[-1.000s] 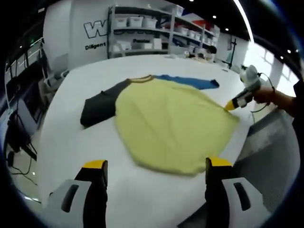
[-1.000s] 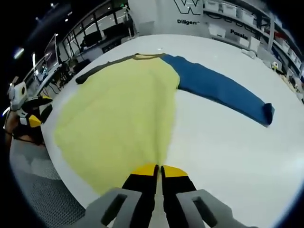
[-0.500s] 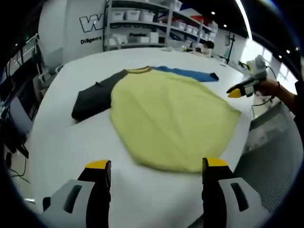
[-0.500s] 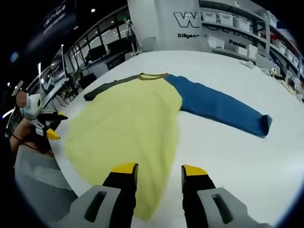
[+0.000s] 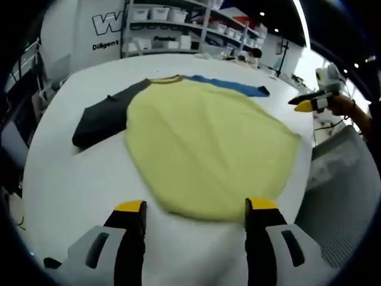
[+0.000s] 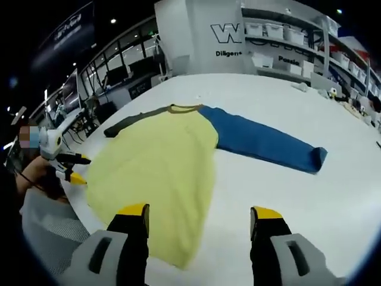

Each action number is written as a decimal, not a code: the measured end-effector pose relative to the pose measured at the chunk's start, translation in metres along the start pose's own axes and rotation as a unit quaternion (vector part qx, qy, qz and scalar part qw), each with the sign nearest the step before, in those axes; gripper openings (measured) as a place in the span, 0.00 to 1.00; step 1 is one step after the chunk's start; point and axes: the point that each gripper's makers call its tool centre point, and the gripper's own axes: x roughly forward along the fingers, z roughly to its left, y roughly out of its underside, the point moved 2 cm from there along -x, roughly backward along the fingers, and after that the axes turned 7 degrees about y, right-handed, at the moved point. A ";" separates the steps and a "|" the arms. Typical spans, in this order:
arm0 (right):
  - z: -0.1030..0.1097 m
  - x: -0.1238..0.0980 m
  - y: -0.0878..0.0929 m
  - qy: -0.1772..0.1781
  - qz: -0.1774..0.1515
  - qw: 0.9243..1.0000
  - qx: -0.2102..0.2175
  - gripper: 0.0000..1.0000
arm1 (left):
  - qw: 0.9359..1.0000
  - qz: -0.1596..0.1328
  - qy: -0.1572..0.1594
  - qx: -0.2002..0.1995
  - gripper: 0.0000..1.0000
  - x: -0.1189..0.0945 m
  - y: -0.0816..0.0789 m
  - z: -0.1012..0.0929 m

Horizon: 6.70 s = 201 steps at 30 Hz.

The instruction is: Fold the garment on the visible template until the final outline fits inside the template.

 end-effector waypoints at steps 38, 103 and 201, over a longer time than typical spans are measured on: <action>-0.012 0.001 0.010 0.036 -0.010 0.999 0.014 0.54 | 0.998 -0.039 0.051 0.018 0.00 0.052 -0.097 -0.013; 0.019 0.013 0.010 -0.016 -0.019 1.000 -0.006 0.96 | 0.999 0.011 -0.020 -0.039 0.62 -0.013 -0.004 -0.001; 0.008 0.016 0.021 0.014 0.016 0.999 -0.038 0.86 | 0.987 -0.018 0.136 0.084 0.55 0.067 -0.091 -0.061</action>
